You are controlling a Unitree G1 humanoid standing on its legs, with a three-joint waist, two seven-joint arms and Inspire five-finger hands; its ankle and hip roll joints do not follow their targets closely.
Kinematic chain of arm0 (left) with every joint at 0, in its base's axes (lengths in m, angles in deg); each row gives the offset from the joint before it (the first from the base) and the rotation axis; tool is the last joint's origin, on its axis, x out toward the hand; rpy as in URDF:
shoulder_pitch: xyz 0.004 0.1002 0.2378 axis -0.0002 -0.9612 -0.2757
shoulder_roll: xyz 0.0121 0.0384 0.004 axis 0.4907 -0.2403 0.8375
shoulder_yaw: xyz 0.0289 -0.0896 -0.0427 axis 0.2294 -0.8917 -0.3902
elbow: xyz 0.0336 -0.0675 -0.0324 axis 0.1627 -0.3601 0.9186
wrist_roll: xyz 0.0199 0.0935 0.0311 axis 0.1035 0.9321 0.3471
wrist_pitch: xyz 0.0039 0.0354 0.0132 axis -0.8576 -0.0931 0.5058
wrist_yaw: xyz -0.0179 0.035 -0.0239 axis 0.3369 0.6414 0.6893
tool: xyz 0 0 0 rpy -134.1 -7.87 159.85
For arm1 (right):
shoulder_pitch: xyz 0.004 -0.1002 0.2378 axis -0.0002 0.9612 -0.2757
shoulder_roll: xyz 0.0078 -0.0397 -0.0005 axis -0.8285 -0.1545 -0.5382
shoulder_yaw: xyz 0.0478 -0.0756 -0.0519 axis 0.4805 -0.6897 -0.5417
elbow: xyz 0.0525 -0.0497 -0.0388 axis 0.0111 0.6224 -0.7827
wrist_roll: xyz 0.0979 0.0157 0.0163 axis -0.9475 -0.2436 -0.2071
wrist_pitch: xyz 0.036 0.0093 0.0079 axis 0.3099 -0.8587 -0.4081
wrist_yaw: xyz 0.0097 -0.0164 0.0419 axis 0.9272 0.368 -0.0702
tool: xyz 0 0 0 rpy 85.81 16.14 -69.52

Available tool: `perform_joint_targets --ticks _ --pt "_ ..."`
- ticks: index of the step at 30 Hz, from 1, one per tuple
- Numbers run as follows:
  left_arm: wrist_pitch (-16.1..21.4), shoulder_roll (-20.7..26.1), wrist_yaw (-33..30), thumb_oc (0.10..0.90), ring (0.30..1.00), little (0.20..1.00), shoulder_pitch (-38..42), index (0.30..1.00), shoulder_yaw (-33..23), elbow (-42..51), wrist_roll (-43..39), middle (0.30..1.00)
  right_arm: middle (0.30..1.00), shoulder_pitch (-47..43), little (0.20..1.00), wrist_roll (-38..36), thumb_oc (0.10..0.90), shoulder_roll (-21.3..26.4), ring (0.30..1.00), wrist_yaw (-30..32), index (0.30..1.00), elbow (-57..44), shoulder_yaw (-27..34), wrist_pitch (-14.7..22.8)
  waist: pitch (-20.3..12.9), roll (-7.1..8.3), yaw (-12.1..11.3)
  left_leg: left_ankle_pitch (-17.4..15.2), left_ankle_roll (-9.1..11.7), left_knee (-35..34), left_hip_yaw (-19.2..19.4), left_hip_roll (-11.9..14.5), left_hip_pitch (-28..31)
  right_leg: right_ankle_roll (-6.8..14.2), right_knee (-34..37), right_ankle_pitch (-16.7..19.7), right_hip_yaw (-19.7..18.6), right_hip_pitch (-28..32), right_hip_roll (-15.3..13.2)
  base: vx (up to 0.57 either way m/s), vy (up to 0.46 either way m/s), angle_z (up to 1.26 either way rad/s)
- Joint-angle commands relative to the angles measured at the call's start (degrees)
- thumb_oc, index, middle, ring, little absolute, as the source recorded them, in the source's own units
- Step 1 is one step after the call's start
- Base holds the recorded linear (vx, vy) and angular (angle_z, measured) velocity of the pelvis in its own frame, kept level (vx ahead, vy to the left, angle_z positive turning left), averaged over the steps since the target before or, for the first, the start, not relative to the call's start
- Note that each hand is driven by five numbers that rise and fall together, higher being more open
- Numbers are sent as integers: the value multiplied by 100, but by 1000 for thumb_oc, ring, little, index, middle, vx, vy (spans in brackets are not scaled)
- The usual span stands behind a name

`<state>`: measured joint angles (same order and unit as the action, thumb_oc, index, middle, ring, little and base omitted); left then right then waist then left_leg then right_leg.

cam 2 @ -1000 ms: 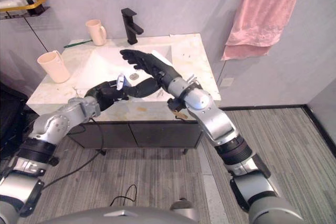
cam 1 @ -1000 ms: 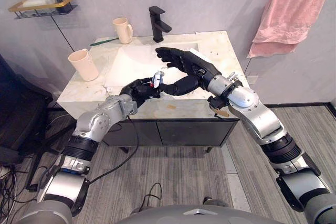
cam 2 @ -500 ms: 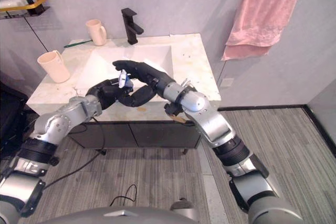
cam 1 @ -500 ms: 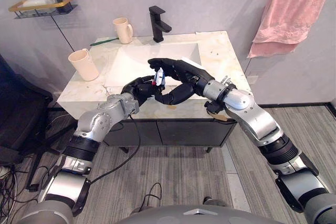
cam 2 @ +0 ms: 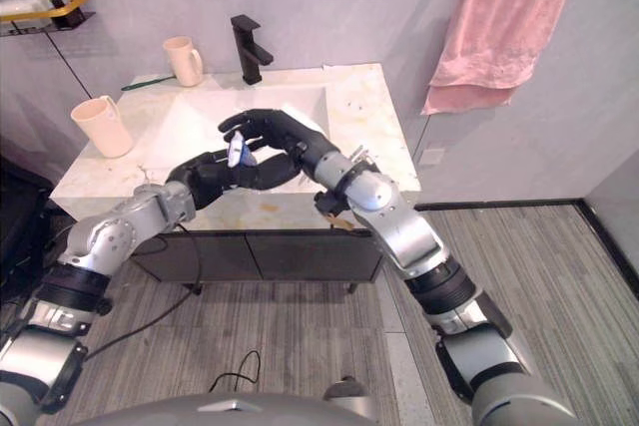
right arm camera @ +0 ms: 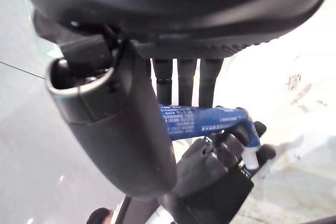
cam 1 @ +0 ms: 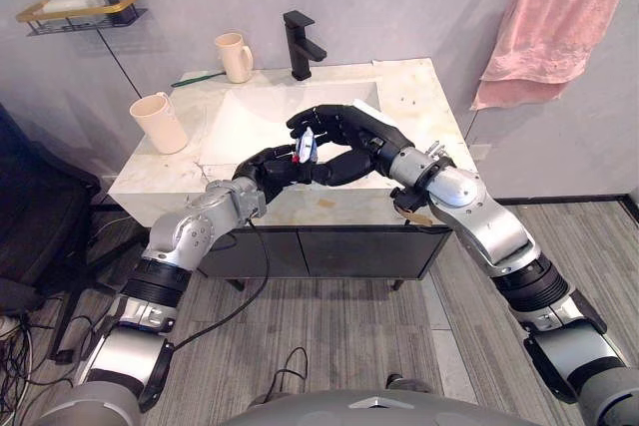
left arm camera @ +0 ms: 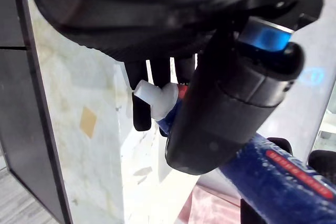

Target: Organize the bathroom.

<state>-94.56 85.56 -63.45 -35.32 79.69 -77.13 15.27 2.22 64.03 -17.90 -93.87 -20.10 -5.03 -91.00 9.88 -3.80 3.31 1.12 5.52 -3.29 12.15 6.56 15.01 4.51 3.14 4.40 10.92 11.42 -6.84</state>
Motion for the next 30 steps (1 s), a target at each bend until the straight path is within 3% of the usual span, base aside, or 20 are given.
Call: perform_joint_targets --ticks 1,8,9,10,14,22,30 --pt "788 35 -19 400 300 300 574 300 -438 182 -156 300 300 -651 300 -391 400 -364 300 -107 300 -730 24 414 -763 -72 -83 -50 85 302 121 434 -188 392 -620 -624 -226 -334 -396 0 0 0" --pt "707 40 -46 400 300 300 566 300 -472 146 -142 300 300 -672 300 -403 400 -407 300 -115 300 -746 35 363 -741 -85 -78 -55 79 306 118 427 -185 394 -654 -633 -230 -348 -405 0 0 0" --pt "691 42 -21 616 625 625 571 625 -468 134 -109 625 300 -677 300 -398 400 -408 300 -118 300 -749 32 355 -737 -86 -75 -56 79 307 119 426 -186 394 -657 -633 -231 -351 -407 0 0 0" --pt "671 43 26 800 900 900 576 900 -455 116 -82 900 300 -679 300 -407 400 -403 300 -115 300 -759 30 349 -734 -86 -73 -58 78 310 122 427 -184 395 -659 -634 -232 -351 -409 0 0 0" --pt "648 55 271 800 900 900 552 900 -412 121 -92 900 300 -641 300 -437 400 -393 300 -139 300 -778 39 354 -747 -92 -66 -66 82 334 148 435 -169 394 -661 -640 -234 -335 -410 0 0 0" --pt "349 86 183 800 900 900 303 900 -474 551 -310 900 300 -479 300 -348 400 -366 300 -142 300 -913 111 397 -724 -102 -115 -104 88 468 217 480 -206 394 -715 -656 -161 -336 -461 0 0 0" --pt "605 73 -103 800 900 900 -133 900 -761 1299 -619 900 300 -348 300 -269 400 -354 300 -126 300 -1091 211 321 -715 -104 -222 -128 67 459 124 458 -237 389 -759 -677 -107 -371 -497 0 0 0"
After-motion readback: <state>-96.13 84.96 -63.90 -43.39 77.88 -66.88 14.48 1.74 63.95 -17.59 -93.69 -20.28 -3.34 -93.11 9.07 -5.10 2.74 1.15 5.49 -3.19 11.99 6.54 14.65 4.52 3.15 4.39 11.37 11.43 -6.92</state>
